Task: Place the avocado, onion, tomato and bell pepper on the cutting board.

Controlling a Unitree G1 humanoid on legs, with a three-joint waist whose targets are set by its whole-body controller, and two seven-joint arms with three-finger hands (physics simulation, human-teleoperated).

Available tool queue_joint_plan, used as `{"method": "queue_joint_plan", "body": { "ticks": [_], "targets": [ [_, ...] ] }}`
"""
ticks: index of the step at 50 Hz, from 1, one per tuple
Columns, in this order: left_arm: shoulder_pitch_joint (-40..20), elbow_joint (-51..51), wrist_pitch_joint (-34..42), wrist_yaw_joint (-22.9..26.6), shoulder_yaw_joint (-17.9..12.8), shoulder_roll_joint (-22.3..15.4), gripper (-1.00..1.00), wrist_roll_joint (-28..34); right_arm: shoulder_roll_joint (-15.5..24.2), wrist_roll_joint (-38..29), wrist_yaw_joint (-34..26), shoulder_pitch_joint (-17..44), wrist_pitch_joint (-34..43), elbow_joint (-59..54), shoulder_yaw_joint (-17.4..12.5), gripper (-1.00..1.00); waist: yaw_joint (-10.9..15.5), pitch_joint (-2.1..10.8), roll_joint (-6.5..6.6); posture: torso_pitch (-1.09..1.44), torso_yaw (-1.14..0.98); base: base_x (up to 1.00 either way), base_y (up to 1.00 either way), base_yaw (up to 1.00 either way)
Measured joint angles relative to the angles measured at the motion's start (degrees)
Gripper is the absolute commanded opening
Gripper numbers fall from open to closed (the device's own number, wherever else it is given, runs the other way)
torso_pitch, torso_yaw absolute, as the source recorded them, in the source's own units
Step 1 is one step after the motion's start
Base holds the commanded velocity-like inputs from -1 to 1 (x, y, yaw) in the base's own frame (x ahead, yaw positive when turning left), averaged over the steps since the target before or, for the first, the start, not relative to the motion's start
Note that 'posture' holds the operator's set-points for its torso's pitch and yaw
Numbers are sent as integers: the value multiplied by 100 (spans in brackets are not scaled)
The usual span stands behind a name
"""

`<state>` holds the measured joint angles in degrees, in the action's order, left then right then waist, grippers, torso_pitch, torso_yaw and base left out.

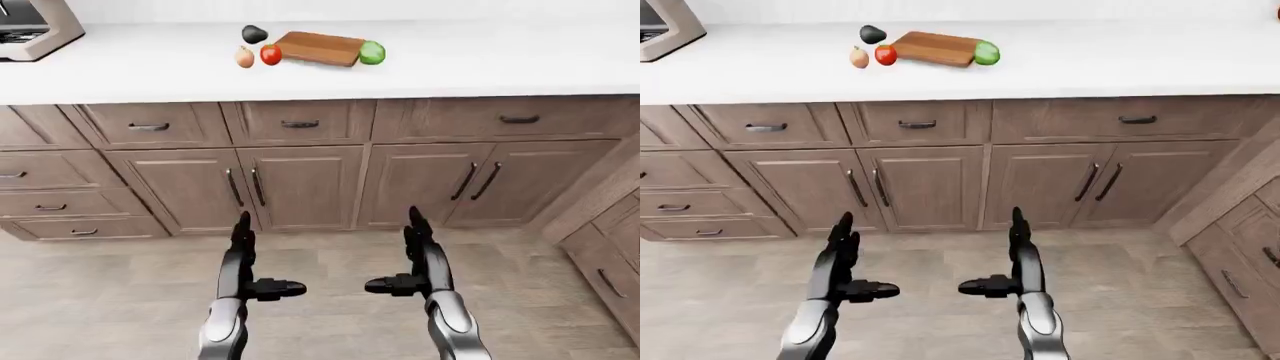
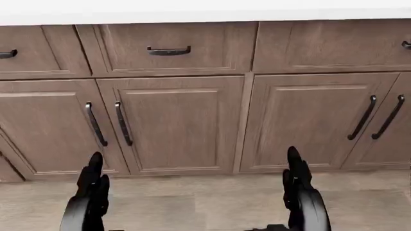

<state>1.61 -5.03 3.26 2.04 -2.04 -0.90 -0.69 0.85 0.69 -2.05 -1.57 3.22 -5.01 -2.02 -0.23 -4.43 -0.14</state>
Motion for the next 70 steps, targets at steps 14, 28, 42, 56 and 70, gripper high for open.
{"method": "queue_joint_plan", "body": {
  "ticks": [14,28,42,56,70],
  "targets": [
    [-688,2627,2329,83,-34,-198,100,409,193,33,74,610,1618,2498,-330,100,62,368,-20,0,0,0,0,0],
    [-2228,3207,3862,364,-363,-639,100,627,675,100,89,1938,2672,3077,-592,100,33,234,5,0,0,11,3,0],
    [-2956,3802,4659,444,-645,-1047,100,688,902,475,236,2718,3291,3426,-654,100,-18,195,379,0,0,55,19,0],
    [-2956,4316,5154,530,-728,-1212,100,624,885,590,377,2605,3303,3373,-690,100,41,-7,-153,0,0,55,5,0],
    [-2924,4749,5634,610,-1109,-1538,100,674,839,637,347,2611,3413,3459,-566,100,112,88,334,0,0,29,0,0]
  ]
}}
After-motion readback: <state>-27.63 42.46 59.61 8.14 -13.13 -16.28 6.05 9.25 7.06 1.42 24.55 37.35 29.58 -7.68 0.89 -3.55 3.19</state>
